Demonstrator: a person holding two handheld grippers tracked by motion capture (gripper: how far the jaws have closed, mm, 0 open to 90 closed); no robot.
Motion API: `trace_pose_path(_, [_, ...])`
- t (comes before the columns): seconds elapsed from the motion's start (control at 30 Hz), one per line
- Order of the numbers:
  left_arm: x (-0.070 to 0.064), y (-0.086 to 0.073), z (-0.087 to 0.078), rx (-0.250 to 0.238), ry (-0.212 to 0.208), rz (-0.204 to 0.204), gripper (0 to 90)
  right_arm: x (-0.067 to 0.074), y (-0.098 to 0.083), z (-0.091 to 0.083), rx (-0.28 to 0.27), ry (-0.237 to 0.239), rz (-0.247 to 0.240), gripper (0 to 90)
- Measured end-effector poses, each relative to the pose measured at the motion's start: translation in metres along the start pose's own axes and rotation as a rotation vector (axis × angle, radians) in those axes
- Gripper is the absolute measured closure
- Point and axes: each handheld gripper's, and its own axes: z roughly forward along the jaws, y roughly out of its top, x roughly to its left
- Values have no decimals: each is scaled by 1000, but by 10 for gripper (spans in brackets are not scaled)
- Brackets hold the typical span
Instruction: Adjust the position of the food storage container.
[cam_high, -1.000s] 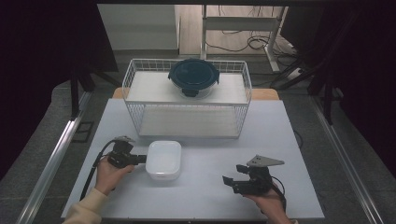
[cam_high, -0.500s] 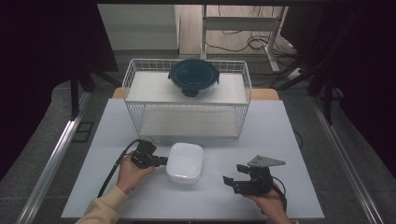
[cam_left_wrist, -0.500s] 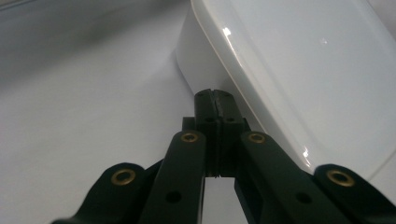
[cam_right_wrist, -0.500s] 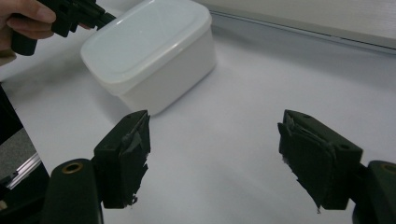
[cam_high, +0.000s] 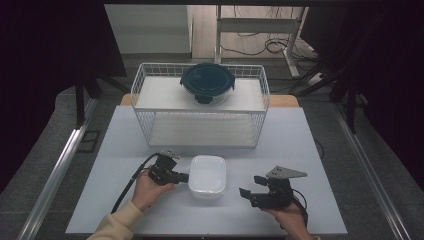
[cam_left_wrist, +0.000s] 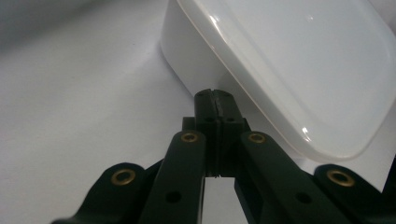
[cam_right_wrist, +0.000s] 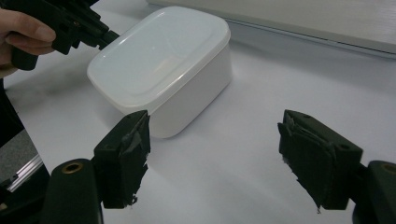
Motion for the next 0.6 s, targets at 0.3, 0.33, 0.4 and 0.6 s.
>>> trace_pose_path(0.3, [4, -10, -26, -72, 40, -5, 900, -3, 1, -2, -15, -14, 9, 247])
trace_pose_path(0.33, [4, -12, -30, -80, 49, -6, 900, -4, 1, -3, -15, -15, 11, 246])
trace_pose_path(0.4, [2, -16, -38, -114, 57, -7, 887, -4, 1, -2, -12, -14, 14, 246])
trace_pose_path(0.6, [-8, -24, -56, -202, 78, -24, 491, -4, 1, 2, -3, -16, 14, 245])
